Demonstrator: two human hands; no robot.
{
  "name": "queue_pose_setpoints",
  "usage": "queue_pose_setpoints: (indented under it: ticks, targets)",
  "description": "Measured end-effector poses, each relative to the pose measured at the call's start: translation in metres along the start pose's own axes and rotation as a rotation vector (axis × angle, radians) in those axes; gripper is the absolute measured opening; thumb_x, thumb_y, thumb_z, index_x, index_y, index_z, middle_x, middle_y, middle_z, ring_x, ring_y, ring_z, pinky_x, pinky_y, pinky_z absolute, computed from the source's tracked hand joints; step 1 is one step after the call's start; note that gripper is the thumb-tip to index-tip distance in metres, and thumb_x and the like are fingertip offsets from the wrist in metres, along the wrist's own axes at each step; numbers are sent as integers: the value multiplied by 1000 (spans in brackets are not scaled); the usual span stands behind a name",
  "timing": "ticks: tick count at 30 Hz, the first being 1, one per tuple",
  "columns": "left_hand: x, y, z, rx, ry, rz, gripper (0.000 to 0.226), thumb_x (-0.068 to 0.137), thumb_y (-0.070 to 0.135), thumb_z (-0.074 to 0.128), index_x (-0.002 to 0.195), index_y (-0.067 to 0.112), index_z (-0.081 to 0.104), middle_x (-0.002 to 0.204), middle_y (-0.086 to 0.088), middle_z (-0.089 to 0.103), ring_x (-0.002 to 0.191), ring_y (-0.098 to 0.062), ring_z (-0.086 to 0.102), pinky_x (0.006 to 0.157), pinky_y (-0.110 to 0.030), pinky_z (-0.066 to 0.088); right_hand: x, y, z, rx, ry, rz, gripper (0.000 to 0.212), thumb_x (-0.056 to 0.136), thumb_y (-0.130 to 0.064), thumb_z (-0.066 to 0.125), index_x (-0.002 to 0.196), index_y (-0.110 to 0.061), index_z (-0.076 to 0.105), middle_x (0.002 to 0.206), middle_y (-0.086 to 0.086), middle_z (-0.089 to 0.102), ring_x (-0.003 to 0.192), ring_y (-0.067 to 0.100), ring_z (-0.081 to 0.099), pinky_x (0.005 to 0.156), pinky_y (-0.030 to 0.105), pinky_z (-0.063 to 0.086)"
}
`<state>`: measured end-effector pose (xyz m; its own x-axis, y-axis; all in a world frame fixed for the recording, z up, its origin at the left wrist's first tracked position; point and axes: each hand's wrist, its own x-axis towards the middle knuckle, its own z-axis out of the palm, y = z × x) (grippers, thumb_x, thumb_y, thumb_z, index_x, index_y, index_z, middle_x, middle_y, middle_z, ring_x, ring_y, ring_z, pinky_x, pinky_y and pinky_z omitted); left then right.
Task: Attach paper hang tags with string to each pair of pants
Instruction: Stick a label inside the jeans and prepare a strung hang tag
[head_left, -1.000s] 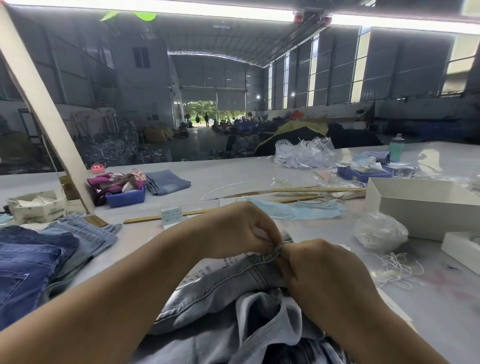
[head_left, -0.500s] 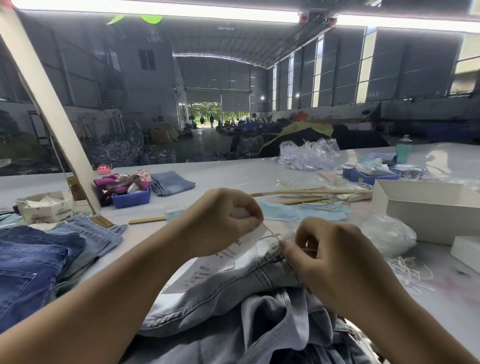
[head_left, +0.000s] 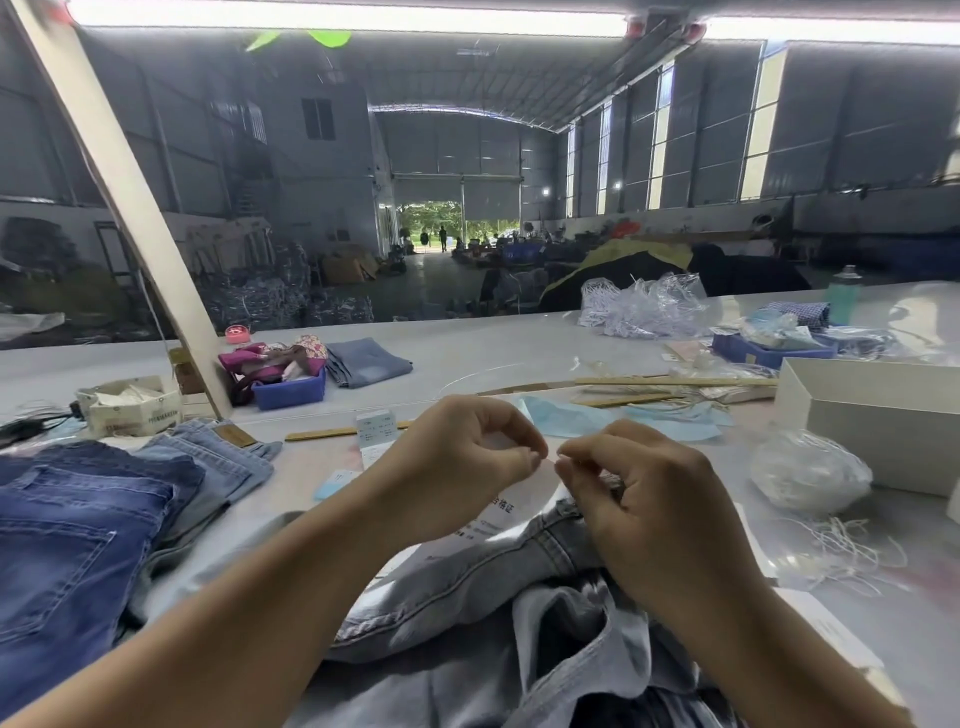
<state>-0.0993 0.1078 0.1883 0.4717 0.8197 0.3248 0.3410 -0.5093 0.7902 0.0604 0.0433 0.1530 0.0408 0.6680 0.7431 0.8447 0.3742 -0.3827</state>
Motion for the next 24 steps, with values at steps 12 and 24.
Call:
queue_pose_setpoints:
  ticks: [12, 24]
  targets:
    - [-4, -3, 0, -262, -50, -76, 39, 69, 8, 71, 104, 24, 67, 79, -6, 71, 68, -15, 61, 67, -31, 48, -1, 4, 5, 164, -86, -25, 28, 99, -33, 52, 86, -17, 72, 63, -7, 62, 57, 12, 57, 53, 38, 48]
    - [-13, -5, 5, -79, 40, 60, 34, 74, 14, 68, 101, 34, 66, 80, 4, 70, 66, -12, 64, 60, -31, 53, 2, -3, 2, -26, -262, 21, 39, 98, -34, 49, 59, -32, 40, 51, -9, 44, 48, 8, 44, 47, 23, 30]
